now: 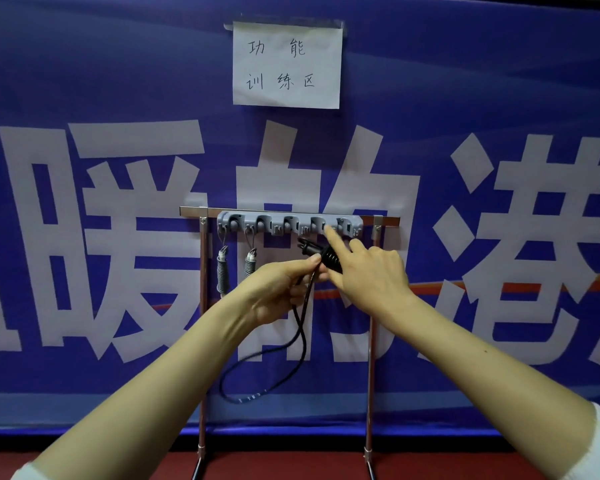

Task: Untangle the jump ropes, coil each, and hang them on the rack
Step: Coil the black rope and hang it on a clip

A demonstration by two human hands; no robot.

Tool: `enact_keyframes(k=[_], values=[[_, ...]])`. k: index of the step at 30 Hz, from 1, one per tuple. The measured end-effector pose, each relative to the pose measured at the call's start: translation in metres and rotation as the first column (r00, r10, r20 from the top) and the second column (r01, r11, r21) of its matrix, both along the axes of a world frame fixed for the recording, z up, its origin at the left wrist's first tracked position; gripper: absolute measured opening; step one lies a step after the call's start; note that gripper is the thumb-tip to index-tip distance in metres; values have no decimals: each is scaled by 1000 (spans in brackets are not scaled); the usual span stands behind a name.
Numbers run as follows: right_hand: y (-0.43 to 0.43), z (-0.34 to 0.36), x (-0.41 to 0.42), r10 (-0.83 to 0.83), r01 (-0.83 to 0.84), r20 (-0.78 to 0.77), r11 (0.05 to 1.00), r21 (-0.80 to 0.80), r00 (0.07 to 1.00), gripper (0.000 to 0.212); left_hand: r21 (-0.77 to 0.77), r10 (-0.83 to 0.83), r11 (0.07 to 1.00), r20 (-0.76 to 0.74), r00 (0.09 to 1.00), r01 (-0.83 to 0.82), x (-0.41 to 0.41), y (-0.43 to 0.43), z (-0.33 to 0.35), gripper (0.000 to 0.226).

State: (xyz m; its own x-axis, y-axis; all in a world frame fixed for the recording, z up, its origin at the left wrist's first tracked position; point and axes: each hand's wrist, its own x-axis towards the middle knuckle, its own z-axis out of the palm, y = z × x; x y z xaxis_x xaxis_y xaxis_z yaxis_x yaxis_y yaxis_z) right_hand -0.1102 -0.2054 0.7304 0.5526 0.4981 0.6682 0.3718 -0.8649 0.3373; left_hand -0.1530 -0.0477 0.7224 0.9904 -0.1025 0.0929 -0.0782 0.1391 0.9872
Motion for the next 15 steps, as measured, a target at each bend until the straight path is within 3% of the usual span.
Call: enact_keyframes(k=[4, 6, 10, 13, 15], values=[[1, 2, 2, -26, 27, -36, 999, 42, 999, 72, 293, 177, 914, 330, 927, -279, -7, -4, 3, 28], [-1, 3, 2, 1, 1, -40, 998, 61, 999, 66, 322, 210, 864, 470, 858, -388, -9, -4, -1, 26], [-6, 7, -1, 172, -131, -164, 963, 235, 971, 54, 279, 174, 905, 445, 878, -320, -12, -1, -10, 27], [-9, 6, -4, 261, -200, -224, 944, 263, 939, 49, 195, 127, 958, 364, 923, -209, -12, 4, -12, 30], [-11, 5, -6, 298, -222, -233, 927, 303, 926, 48, 223, 131, 949, 362, 923, -222, -13, 6, -12, 34]])
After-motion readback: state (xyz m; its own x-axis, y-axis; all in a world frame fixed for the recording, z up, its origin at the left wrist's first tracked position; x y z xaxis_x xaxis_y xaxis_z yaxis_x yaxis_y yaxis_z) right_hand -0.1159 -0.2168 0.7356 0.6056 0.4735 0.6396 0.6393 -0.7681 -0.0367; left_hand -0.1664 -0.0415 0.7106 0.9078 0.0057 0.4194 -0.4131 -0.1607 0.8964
